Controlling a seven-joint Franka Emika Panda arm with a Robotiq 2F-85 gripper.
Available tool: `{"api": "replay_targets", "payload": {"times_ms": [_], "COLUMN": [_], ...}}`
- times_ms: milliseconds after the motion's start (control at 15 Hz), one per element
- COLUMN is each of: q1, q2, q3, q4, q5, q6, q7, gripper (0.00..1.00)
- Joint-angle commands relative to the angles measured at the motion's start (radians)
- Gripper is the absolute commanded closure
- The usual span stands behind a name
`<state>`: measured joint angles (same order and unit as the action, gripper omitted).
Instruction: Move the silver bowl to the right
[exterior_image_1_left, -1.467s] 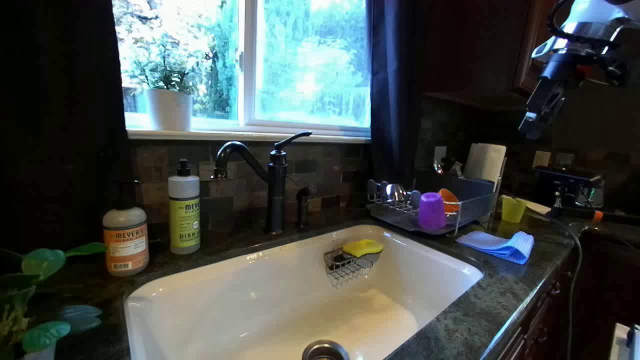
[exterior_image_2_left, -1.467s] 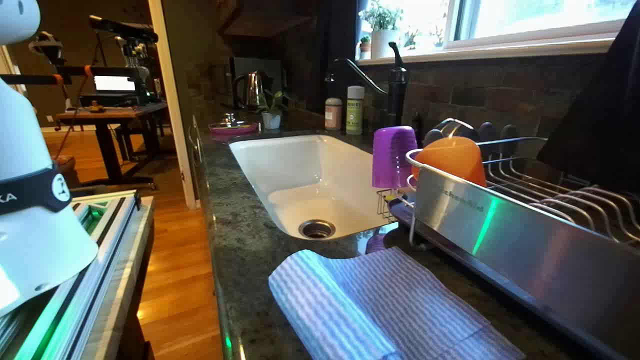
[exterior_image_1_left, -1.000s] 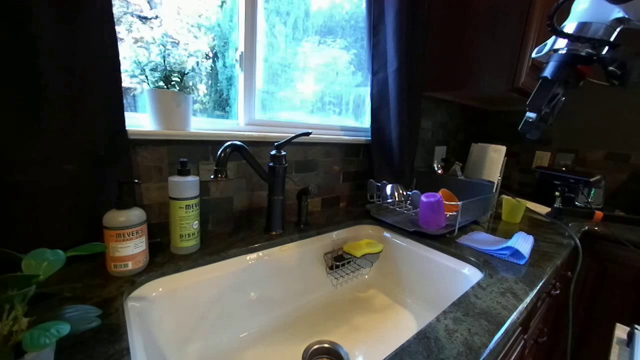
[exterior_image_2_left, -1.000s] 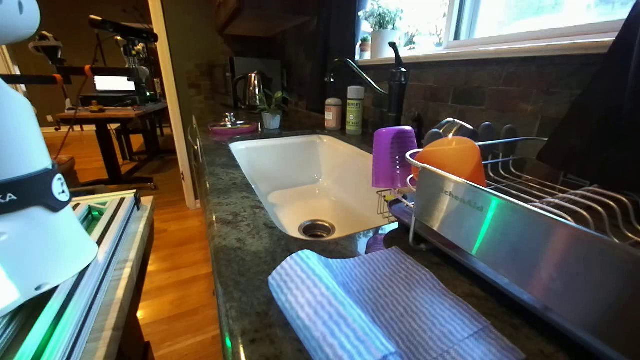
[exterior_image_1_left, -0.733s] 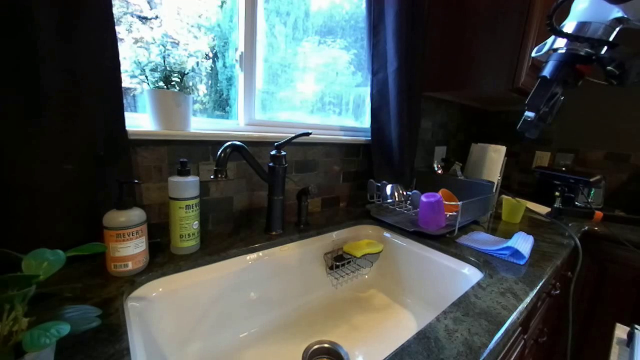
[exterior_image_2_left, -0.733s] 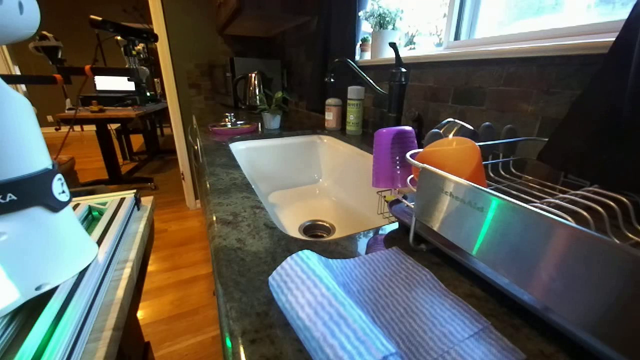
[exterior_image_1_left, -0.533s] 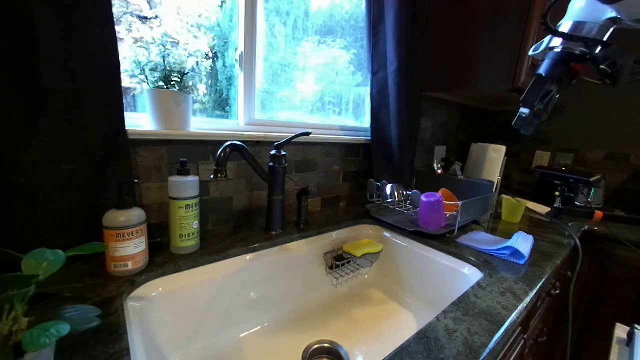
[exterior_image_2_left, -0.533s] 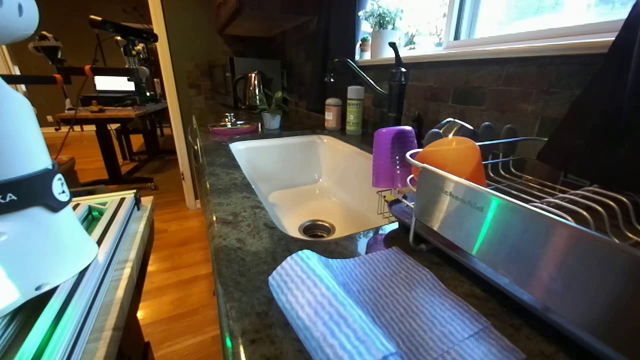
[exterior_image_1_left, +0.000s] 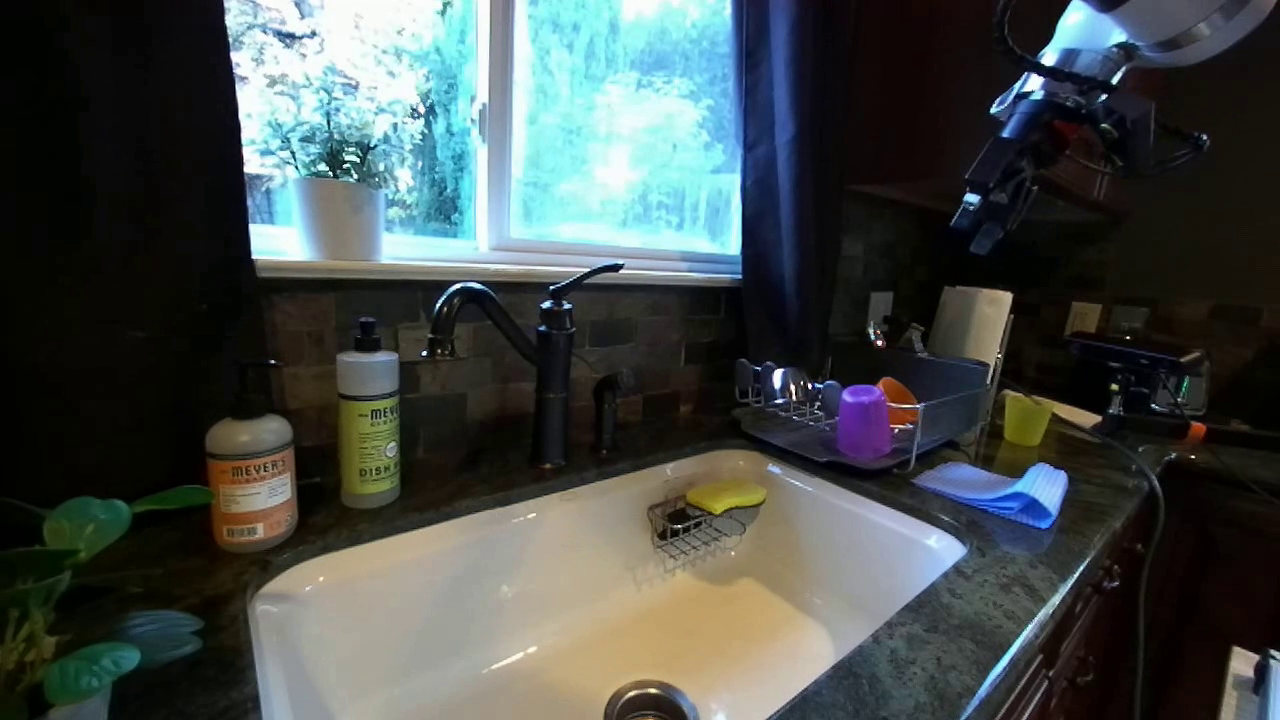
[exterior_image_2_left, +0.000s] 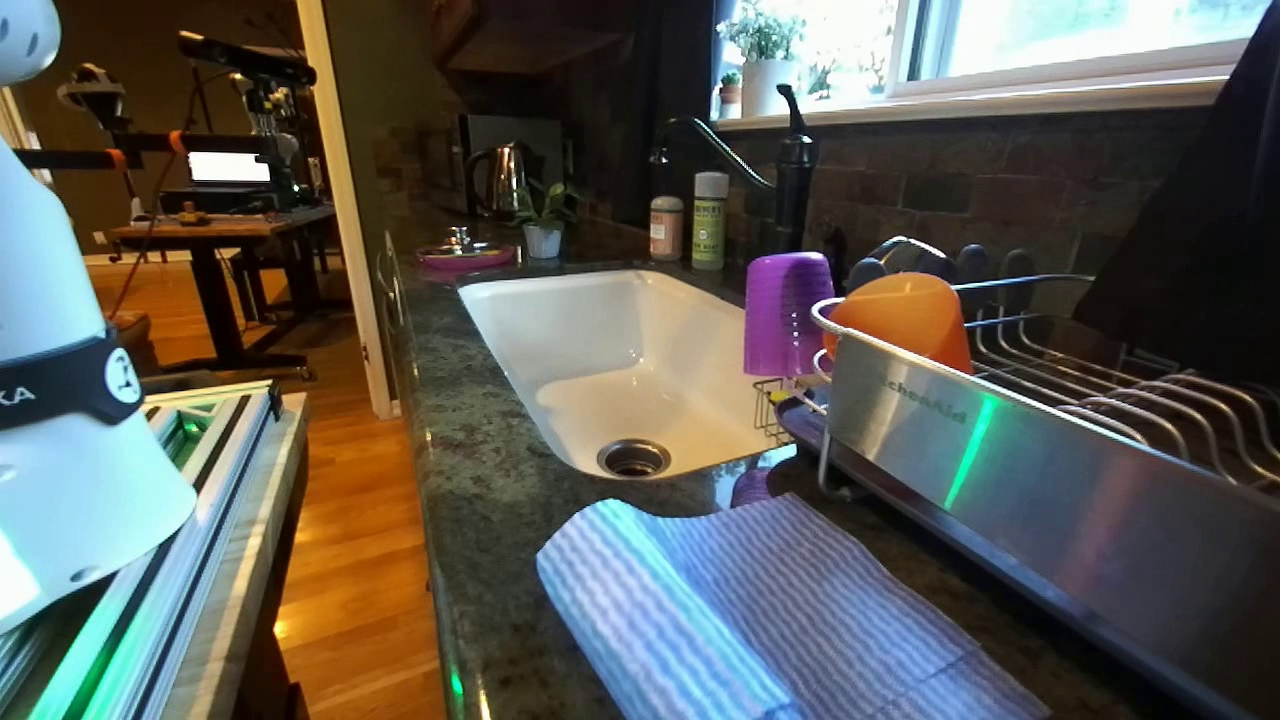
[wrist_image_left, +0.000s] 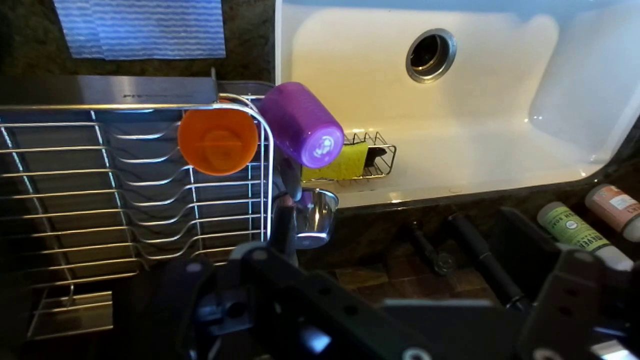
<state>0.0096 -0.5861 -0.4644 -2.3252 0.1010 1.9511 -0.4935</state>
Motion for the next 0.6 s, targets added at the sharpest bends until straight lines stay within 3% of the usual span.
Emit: {"api": "replay_targets", "payload": {"times_ms": [0,333,533], "q1": [-0.04,-0.041,-0.046], "q2": [0.021,0.023,0.072], "q3": [0.031,0.027,0.098], "q4": [0.009,0.014,0.044], "q5": [0.025,0.026,0.003], "q6": [-0.006,-0.006,0.026], "q7": [-0.022,-0.025,0.035], "gripper": [0.0,0.0,0.0]}}
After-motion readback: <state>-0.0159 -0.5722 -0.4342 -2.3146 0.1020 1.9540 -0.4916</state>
